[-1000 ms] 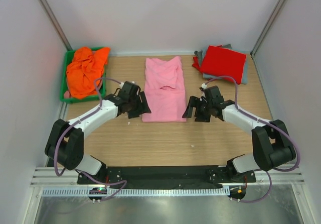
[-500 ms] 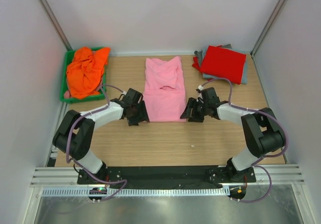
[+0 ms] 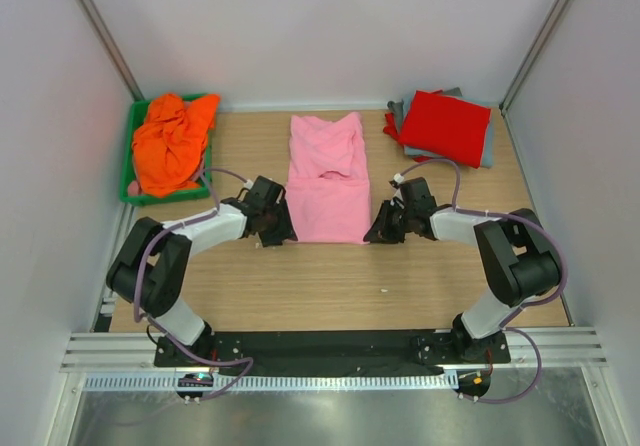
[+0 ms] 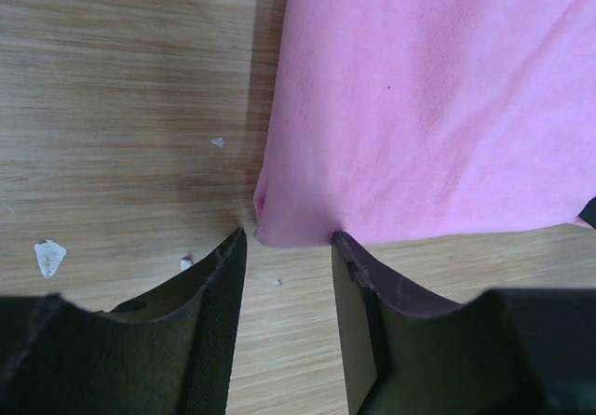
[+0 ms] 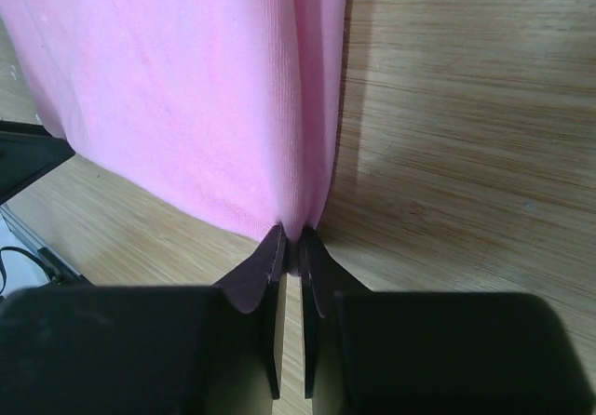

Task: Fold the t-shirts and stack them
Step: Fold the tshirt

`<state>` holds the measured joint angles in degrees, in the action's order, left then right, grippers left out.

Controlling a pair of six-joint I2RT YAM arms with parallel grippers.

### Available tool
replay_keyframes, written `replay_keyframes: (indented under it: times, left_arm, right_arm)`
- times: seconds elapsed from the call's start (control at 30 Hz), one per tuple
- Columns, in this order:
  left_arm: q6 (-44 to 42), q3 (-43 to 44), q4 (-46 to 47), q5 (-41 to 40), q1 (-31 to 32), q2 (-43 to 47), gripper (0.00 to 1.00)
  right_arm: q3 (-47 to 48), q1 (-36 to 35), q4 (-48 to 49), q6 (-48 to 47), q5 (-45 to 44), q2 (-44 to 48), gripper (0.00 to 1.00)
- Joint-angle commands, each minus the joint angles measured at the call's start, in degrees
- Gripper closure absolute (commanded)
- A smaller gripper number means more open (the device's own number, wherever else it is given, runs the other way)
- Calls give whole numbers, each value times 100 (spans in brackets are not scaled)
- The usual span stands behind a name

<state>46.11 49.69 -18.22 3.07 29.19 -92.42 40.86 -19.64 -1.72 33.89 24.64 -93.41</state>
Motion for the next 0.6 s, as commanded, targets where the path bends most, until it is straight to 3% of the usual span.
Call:
replay_keyframes:
  times: [0.0, 0.27, 0.3, 0.4, 0.57]
  left_arm:
    - [-40, -144, 169, -148, 17, -223, 57]
    - [-111, -48, 196, -428, 17, -267, 77]
    - [-119, -39, 196, -421, 17, -302, 86]
    - [-137, -12, 187, -404, 17, -320, 100]
    - [-120, -152, 170, -386, 86, -84, 100]
  right_arm:
    - [-113, -14, -92, -58, -109, -108, 87]
    - [-87, -14, -74, -58, -21, -125, 95]
    - [-87, -14, -66, -67, -4, -108, 97]
    - [-96, -14, -75, -58, 14, -82, 99]
    - [-193, -22, -197, -14, -3, 129, 99]
